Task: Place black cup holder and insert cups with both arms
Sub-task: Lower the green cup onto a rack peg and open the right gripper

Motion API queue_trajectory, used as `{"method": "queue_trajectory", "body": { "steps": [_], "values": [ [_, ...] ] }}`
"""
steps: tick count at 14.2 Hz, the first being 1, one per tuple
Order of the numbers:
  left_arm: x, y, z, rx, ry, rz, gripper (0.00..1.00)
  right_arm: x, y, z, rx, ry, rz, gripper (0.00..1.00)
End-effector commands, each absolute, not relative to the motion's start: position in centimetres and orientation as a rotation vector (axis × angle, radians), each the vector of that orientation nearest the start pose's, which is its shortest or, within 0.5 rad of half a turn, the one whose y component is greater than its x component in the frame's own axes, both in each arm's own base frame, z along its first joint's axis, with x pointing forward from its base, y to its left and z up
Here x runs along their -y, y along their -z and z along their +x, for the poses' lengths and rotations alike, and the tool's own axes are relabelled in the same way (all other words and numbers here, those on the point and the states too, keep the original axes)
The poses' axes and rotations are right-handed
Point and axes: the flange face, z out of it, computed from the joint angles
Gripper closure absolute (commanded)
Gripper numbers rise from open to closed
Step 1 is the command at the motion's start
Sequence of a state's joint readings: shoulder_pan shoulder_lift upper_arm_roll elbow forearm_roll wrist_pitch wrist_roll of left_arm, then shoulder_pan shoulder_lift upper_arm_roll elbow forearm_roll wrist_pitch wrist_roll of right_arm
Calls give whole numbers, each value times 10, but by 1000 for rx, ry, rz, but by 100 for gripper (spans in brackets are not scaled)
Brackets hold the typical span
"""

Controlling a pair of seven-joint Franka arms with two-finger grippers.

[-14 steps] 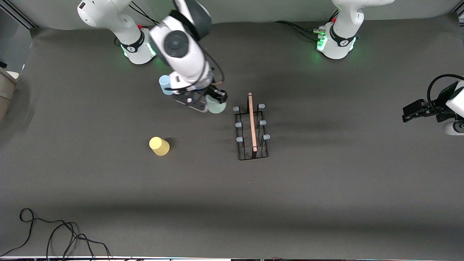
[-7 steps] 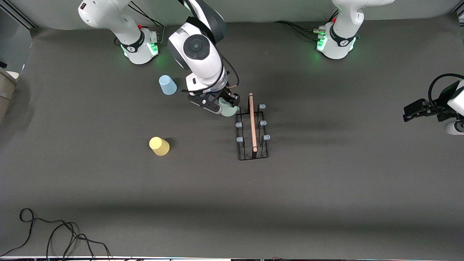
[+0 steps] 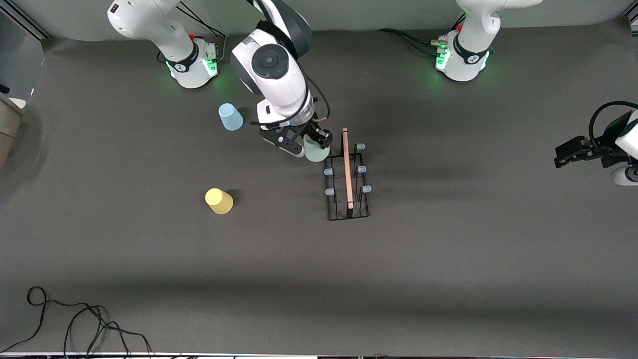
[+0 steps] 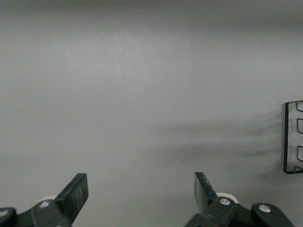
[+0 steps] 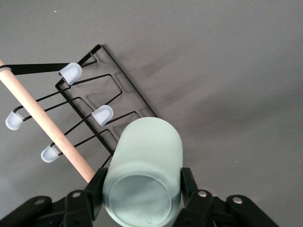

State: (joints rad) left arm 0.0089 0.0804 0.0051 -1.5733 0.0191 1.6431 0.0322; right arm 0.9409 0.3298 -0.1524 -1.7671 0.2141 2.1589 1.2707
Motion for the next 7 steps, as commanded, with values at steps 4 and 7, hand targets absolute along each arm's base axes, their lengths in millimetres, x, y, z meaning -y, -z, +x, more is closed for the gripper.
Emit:
{"method": "queue_trajectory", "body": {
  "steps": [4,7],
  "values": [
    [-7,-593,589,-39,11,-3114,0,-498,-352,445,-880,-92,-2882,100],
    [-15,-598,586,-21,-1,-3117,0,-501,-334,445,-884,-94,-2898,100]
  ]
}}
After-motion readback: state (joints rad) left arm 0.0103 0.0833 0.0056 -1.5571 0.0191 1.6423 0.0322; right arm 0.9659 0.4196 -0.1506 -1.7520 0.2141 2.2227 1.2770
